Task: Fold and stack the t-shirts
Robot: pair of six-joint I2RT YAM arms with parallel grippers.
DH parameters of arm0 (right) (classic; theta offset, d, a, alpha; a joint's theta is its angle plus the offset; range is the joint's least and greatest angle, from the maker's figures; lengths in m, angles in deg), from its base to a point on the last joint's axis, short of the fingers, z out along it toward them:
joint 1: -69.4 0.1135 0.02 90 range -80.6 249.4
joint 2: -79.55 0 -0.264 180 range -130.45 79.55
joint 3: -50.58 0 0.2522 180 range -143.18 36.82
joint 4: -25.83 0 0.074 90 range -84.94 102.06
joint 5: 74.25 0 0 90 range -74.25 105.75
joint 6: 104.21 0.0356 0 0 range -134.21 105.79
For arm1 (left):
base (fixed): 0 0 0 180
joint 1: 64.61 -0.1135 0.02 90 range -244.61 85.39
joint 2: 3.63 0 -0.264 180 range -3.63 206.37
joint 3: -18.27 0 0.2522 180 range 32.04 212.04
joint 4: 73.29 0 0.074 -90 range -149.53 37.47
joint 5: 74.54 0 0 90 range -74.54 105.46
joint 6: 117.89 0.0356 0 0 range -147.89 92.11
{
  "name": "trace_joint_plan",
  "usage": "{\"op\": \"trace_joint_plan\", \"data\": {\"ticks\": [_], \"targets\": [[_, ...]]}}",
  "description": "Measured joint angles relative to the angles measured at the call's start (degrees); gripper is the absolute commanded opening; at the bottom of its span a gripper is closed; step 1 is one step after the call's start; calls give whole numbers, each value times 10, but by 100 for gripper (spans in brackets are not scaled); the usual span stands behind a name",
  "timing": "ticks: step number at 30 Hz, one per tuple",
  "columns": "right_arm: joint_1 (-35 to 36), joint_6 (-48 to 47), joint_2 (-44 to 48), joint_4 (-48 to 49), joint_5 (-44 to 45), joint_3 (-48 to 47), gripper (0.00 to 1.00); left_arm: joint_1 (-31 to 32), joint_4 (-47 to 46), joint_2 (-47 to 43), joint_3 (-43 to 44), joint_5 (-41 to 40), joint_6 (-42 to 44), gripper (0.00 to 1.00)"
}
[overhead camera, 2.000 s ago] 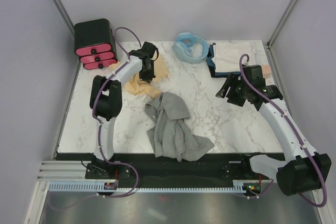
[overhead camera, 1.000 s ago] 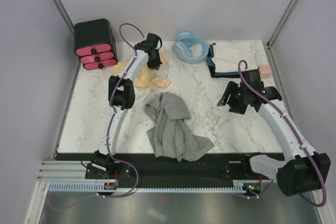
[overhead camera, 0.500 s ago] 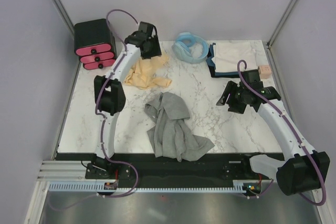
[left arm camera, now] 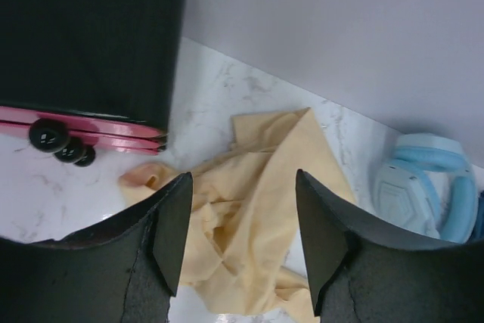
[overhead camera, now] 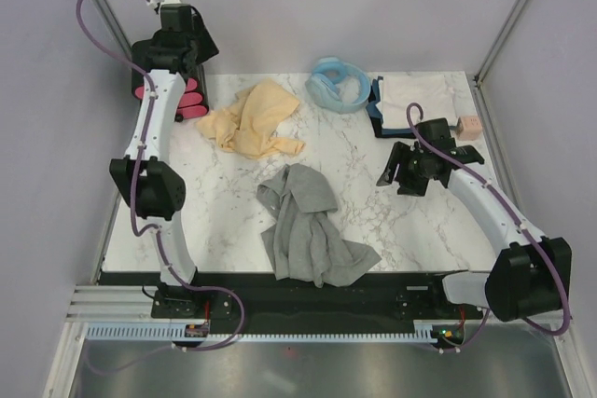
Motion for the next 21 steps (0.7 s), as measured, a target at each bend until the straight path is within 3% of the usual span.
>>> {"op": "trace_joint_plan", "data": {"ticks": [5,8,10,21], "targets": [[9,0,-35,18,-20,-25,67,-69,13,15,-1,2,-1,66],[26,0,-42,31,-26,-40,67,-104,9,47,37,1,-3,52],[35,2,-41,33,-29,-42,67,-120,3,68,56,0,-7,49],[39,4,-22,0,-20,-42,67,-122,-16,187,113,2,-13,48]]}}
